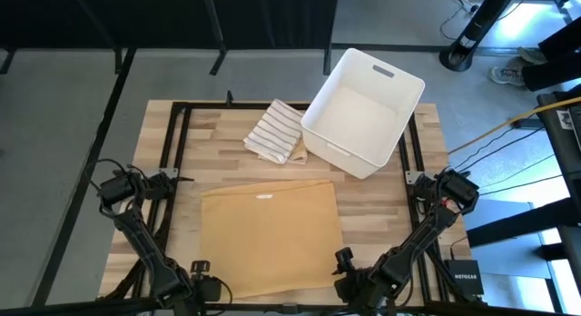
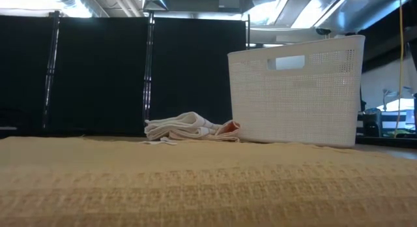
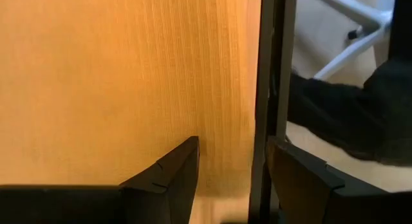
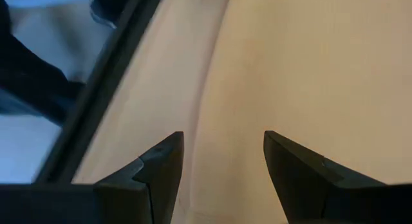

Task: Fold towel
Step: Fold the yellow towel

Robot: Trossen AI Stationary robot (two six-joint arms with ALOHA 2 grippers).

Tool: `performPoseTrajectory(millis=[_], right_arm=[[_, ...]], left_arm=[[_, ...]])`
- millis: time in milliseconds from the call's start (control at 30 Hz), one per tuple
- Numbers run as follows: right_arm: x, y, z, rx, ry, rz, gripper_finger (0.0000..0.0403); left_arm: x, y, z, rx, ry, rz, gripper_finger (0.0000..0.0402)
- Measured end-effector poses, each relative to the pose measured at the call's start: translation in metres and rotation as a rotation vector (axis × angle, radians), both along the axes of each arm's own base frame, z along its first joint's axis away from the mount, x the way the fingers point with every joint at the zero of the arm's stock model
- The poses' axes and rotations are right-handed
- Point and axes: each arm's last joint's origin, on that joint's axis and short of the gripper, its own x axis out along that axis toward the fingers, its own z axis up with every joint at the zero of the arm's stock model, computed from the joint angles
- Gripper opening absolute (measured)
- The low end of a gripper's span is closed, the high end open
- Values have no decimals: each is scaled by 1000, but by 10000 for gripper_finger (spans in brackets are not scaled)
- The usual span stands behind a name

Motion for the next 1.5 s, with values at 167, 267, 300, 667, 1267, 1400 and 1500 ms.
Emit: performPoseTrajectory(millis=[167,267,300,667,1267,1400,1500], right_arm=[[-1,-1,-1,-5,10,-9,216],[0,0,-4,0,16,-26,216],[0,0,-6,5,17,-38,216],[1,3,-28,17,79,-108,216],[2,2,-30,34,53,-206,54],[2,1,-31,49,51,-254,9],[2,1,-31,70,47,-300,18]], left_arm=[[-1,-2,0,-28,16,40,172],[-4,-4,-2,-21,13,36,172],[-5,-5,-6,-10,17,32,172],[-6,-7,-19,48,30,11,172],[-10,-2,-22,162,-33,-30,14],[-10,0,-22,203,-65,-27,9],[-9,2,-22,233,-86,-15,6]])
